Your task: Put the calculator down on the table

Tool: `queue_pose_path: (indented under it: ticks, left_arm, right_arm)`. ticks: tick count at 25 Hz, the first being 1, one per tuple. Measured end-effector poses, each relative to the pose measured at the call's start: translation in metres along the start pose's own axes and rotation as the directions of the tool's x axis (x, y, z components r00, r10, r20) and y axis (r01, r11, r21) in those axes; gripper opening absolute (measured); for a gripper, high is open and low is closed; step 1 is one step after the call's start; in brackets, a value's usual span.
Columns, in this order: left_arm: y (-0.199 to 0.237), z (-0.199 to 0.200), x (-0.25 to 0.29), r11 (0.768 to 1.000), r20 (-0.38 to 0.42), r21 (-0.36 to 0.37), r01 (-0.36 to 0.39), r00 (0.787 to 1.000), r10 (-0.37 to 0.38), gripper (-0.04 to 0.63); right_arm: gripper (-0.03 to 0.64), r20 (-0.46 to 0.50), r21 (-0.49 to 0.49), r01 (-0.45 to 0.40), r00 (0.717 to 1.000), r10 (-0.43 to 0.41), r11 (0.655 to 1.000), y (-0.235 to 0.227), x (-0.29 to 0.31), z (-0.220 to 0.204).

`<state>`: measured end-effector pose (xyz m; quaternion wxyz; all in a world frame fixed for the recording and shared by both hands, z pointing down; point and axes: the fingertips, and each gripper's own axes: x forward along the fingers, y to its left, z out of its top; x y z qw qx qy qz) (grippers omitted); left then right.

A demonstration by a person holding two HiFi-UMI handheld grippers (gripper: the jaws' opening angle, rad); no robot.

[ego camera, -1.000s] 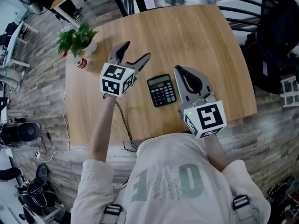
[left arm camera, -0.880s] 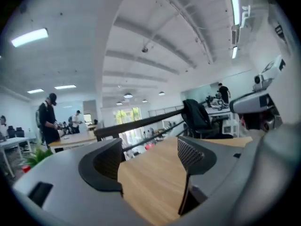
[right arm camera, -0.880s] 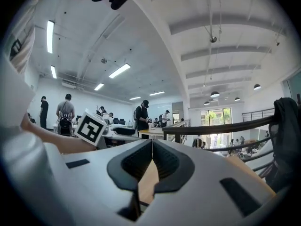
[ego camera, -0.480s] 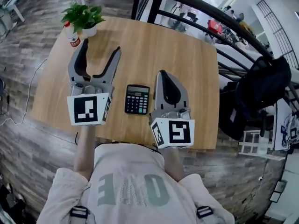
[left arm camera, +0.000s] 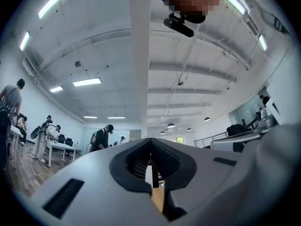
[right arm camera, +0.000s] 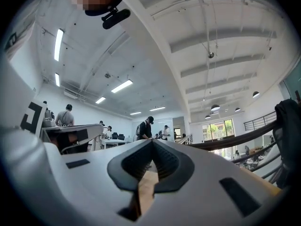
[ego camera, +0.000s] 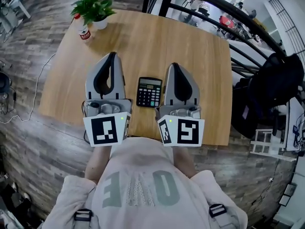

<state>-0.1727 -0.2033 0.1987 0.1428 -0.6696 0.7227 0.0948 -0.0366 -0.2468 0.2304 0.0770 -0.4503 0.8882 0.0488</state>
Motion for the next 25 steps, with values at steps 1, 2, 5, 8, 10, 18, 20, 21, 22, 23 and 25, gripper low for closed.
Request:
queue_pose_path:
  ticks: [1,2,5,8,10,18,20,21,22,23,25]
  left_arm:
    - [-0.005,0.000,0.000,1.000,-0.003,0.007,0.011,1.000,-0.011,0.009]
    - [-0.010,0.000,0.000,1.000,-0.005,0.014,0.024,1.000,-0.024,0.009]
    - [-0.022,0.003,0.002,0.998,-0.008,0.036,0.058,0.998,-0.058,0.009]
    - [-0.029,0.006,0.002,0.996,0.000,0.016,0.090,0.996,-0.090,0.009]
    - [-0.033,0.008,0.002,0.993,0.019,-0.029,0.116,0.993,-0.116,0.010]
    - [-0.033,0.012,0.007,0.982,0.050,-0.113,0.148,0.988,-0.143,0.011]
    - [-0.032,0.014,0.007,0.975,0.061,-0.155,0.156,0.987,-0.149,0.011]
    - [-0.031,0.016,0.007,0.972,0.069,-0.174,0.159,0.986,-0.149,0.011]
    - [-0.031,0.019,0.007,0.969,0.079,-0.188,0.160,0.986,-0.148,0.011]
    - [-0.030,0.021,0.007,0.967,0.088,-0.198,0.161,0.985,-0.146,0.011]
    - [-0.028,0.024,0.008,0.963,0.102,-0.216,0.162,0.984,-0.143,0.011]
  right_arm:
    - [0.018,-0.001,-0.008,-0.003,1.000,0.003,1.000,0.002,-0.001,0.000]
    - [0.018,-0.003,-0.012,-0.006,1.000,0.006,1.000,0.004,-0.003,0.000]
    - [0.018,-0.008,-0.006,-0.010,1.000,0.010,1.000,0.006,-0.006,-0.002]
    - [0.018,-0.013,-0.002,-0.010,1.000,0.010,1.000,0.008,-0.006,-0.003]
    - [0.018,-0.019,-0.003,-0.010,1.000,0.010,1.000,0.008,-0.006,-0.004]
    - [0.018,-0.015,-0.008,-0.002,1.000,0.002,1.000,0.005,-0.005,-0.002]
    - [0.018,-0.014,-0.010,-0.002,1.000,0.001,1.000,0.004,-0.006,0.000]
    - [0.018,-0.013,-0.012,-0.003,1.000,0.003,1.000,0.004,-0.006,0.001]
    - [0.018,-0.012,-0.014,-0.005,1.000,0.005,1.000,0.004,-0.006,0.002]
    - [0.018,-0.011,-0.016,-0.007,1.000,0.007,1.000,0.004,-0.005,0.003]
    - [0.018,-0.009,-0.022,-0.013,1.000,0.013,1.000,0.004,-0.004,0.005]
